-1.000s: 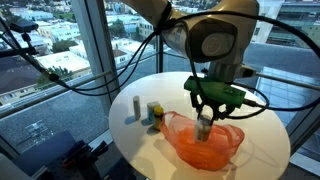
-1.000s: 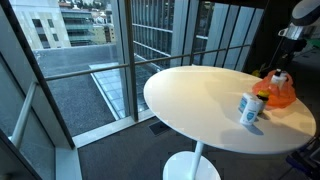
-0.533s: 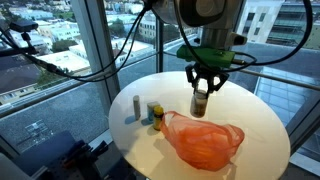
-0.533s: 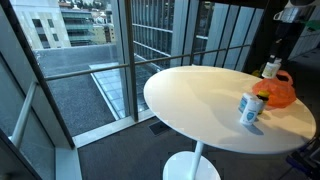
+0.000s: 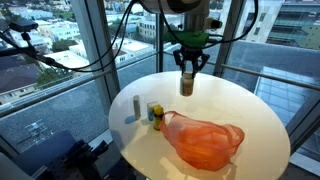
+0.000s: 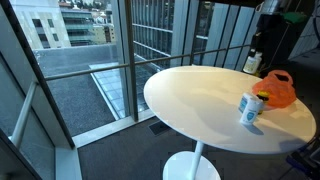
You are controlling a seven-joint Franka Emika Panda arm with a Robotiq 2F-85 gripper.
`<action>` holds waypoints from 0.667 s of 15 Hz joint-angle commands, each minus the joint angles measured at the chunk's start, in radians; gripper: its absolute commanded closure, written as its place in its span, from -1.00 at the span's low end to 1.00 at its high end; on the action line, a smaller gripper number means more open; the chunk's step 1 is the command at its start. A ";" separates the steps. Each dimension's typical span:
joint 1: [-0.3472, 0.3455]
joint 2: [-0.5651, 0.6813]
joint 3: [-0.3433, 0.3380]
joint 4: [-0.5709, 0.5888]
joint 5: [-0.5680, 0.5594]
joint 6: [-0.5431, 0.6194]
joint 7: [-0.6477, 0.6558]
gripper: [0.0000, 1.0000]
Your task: Take the white pill bottle out of the plastic bag and put it on the table
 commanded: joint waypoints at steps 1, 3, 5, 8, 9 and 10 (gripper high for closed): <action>0.038 0.042 0.030 0.059 -0.034 -0.034 0.056 0.62; 0.062 0.057 0.048 0.062 -0.044 -0.034 0.066 0.62; 0.082 0.069 0.065 0.060 -0.045 -0.034 0.068 0.62; 0.107 0.081 0.085 0.050 -0.052 -0.033 0.065 0.62; 0.115 0.083 0.089 0.042 -0.060 -0.033 0.069 0.62; 0.119 0.084 0.094 0.035 -0.063 -0.031 0.066 0.62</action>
